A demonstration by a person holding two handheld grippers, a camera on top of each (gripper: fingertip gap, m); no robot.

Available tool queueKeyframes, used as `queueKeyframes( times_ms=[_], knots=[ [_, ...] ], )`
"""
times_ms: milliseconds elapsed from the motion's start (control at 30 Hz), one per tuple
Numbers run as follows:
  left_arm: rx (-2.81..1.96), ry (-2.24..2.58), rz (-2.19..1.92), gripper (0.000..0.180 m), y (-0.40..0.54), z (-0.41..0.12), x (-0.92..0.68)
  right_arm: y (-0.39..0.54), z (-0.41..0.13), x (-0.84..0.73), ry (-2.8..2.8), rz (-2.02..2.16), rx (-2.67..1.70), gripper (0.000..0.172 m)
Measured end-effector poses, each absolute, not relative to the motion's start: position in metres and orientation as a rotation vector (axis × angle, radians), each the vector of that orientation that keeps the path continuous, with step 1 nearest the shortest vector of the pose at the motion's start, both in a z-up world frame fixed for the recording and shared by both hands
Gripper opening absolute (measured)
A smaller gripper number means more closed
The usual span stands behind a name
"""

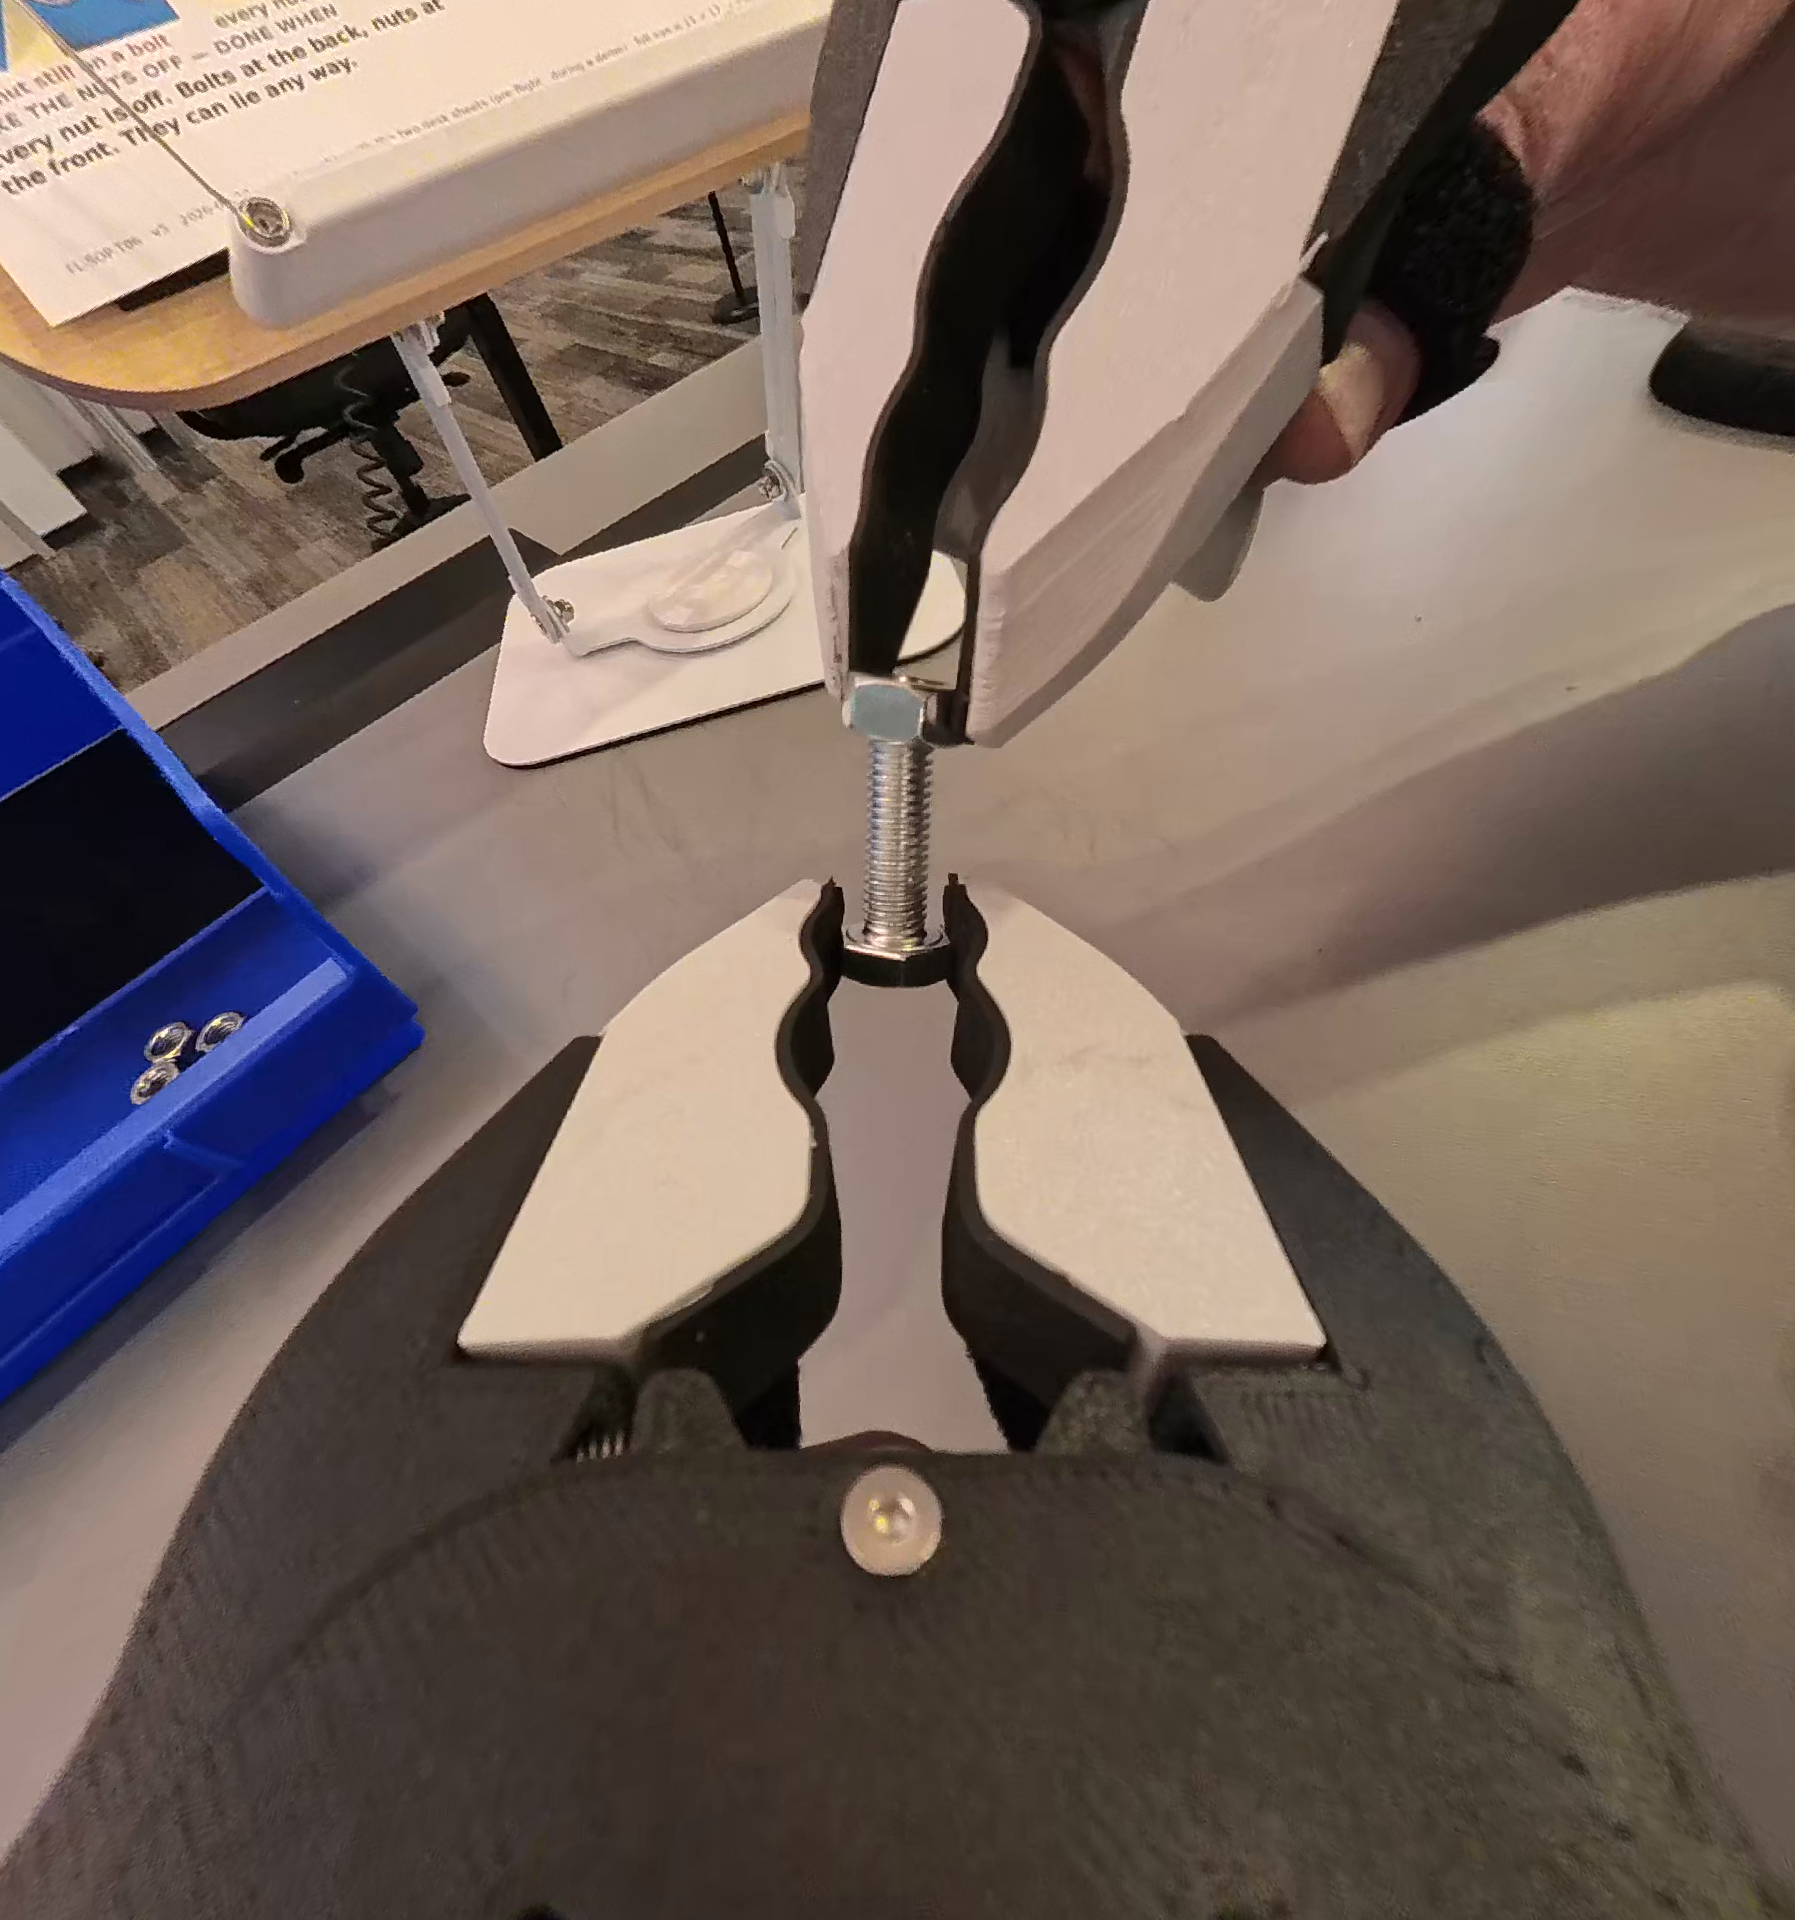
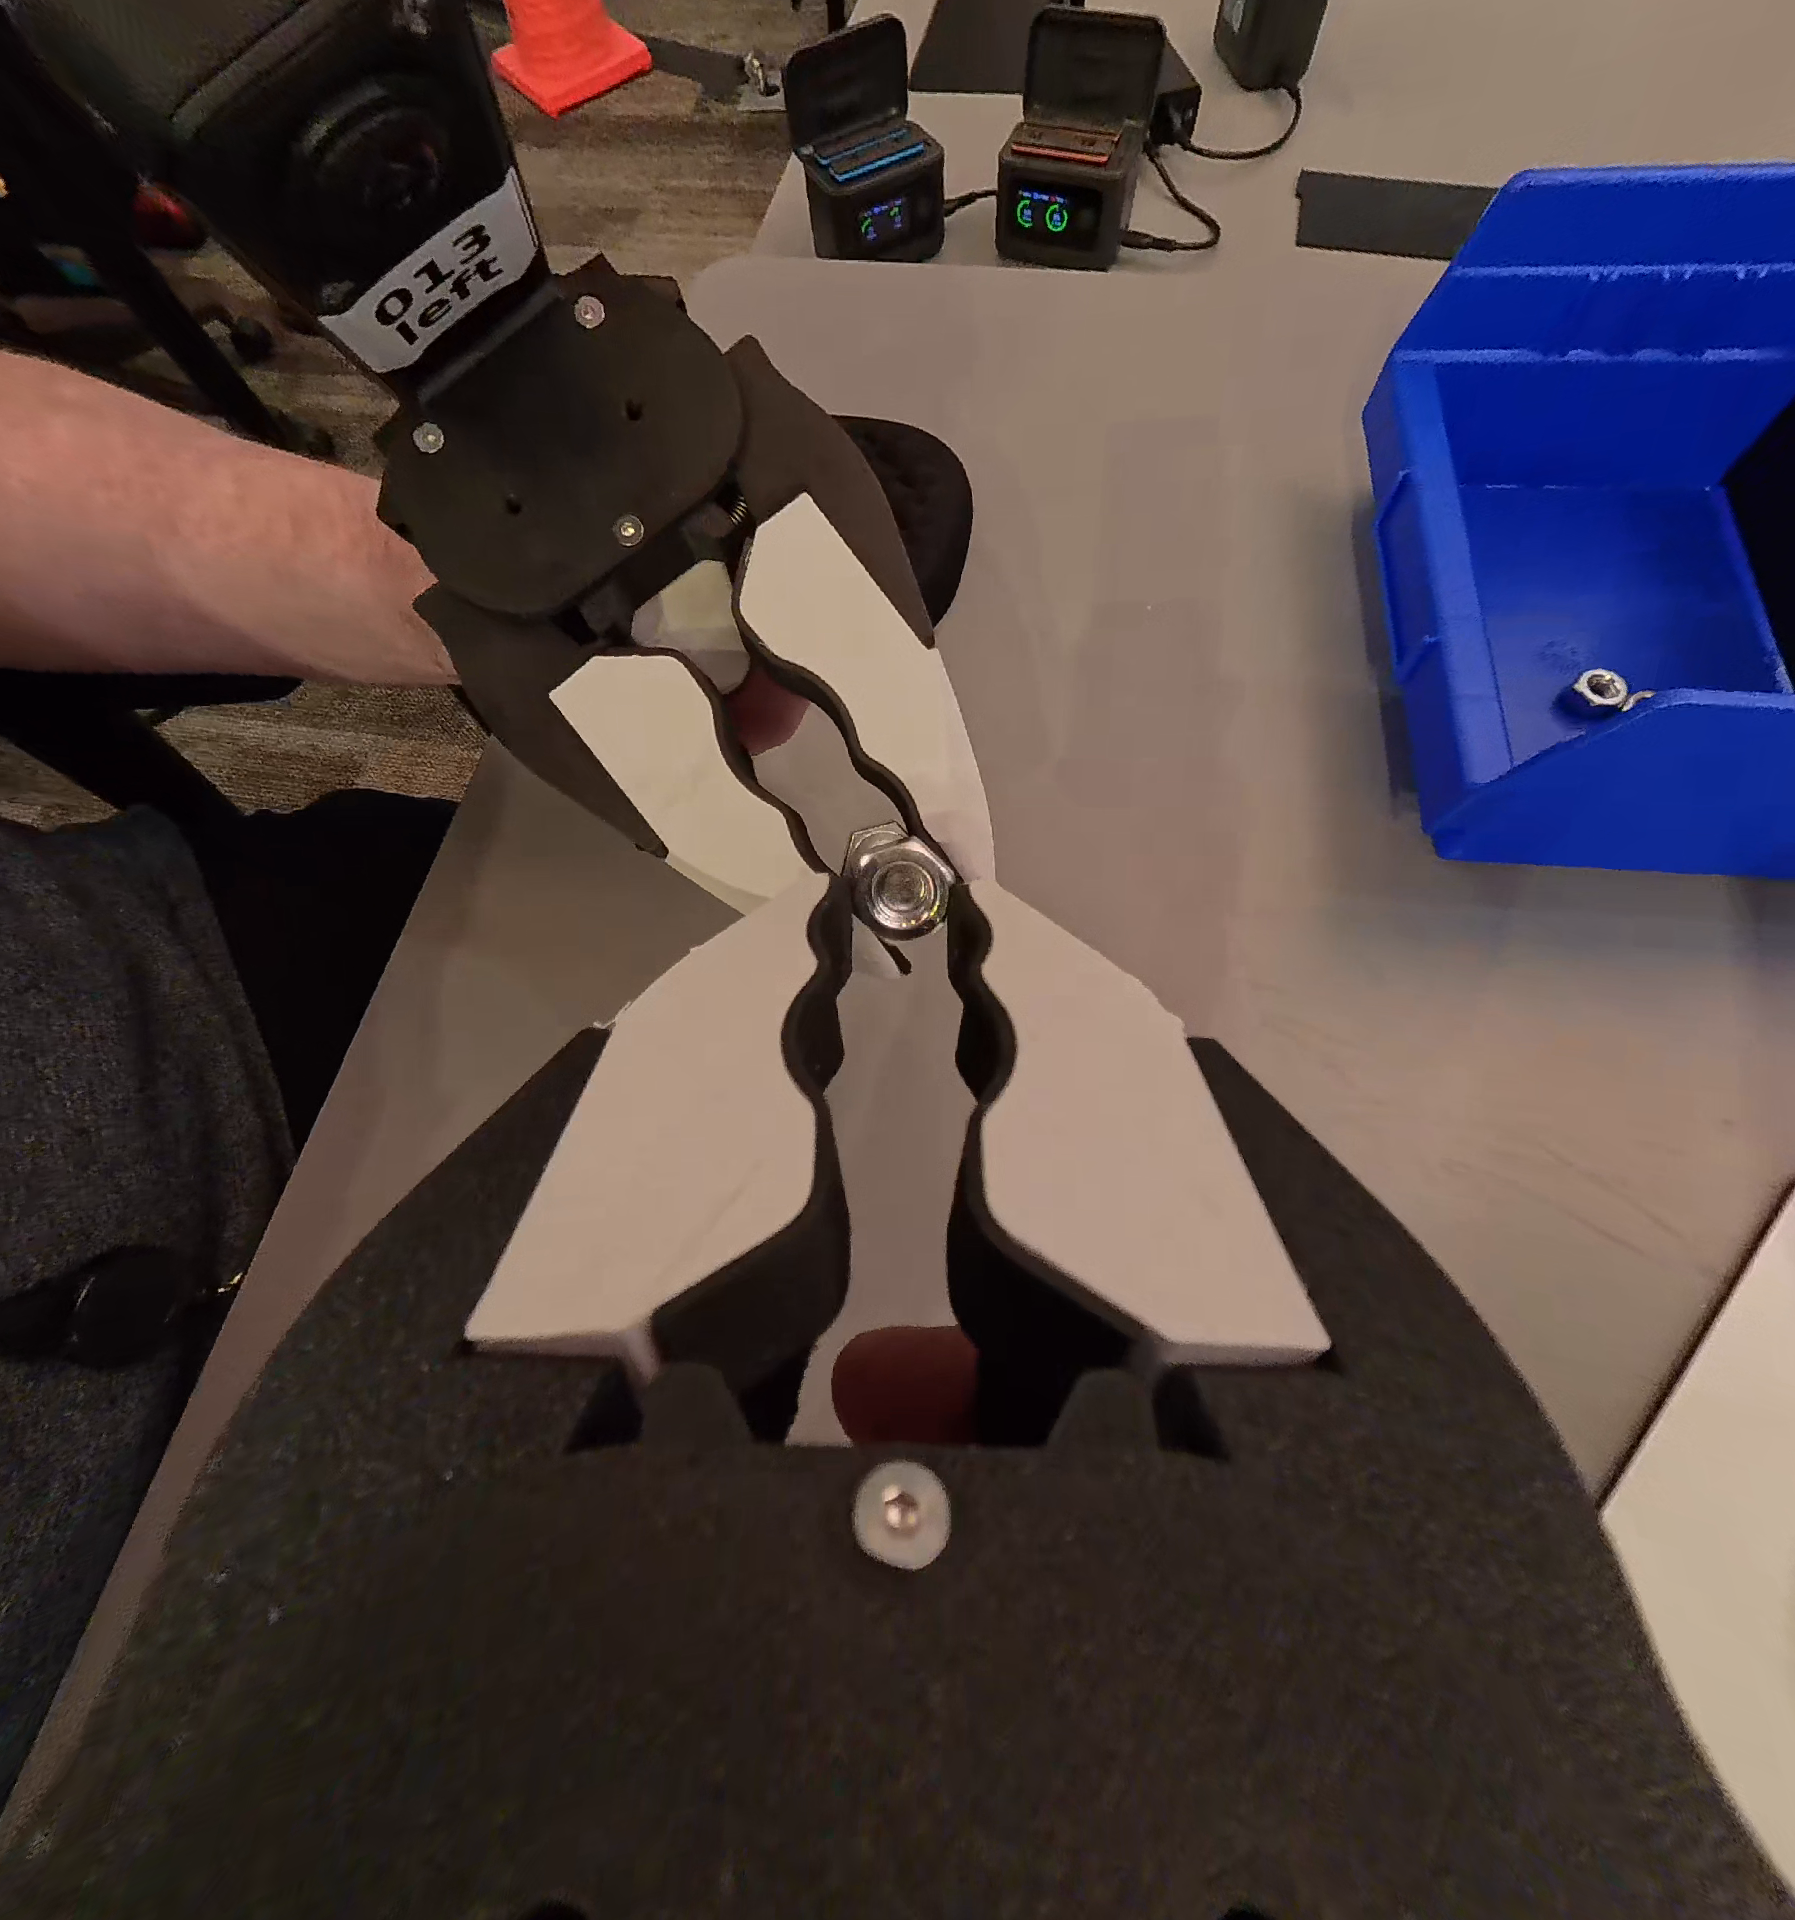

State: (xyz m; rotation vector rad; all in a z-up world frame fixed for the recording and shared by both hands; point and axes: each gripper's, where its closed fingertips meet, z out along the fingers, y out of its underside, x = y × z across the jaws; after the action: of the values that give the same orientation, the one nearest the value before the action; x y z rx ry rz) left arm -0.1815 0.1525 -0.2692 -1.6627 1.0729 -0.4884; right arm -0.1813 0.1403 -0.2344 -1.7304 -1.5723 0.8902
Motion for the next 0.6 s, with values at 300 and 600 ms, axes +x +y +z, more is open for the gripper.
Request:
queueKeyframes(
  times_ms=[300, 600],
  knots=[
    [-1.659, 1.071, -0.483, 0.019, 0.1532, -0.269, -0.1814, 0.1406, -0.2342, -0.1825, -1.574, 0.898, -1.725, 0.018],
    [-1.659, 1.077, -0.486, 0.019, 0.153, -0.2698, -0.1809, 0.1404, -0.2353, -0.1828, -1.587, 0.895, -1.724, 0.018]
  ],
)
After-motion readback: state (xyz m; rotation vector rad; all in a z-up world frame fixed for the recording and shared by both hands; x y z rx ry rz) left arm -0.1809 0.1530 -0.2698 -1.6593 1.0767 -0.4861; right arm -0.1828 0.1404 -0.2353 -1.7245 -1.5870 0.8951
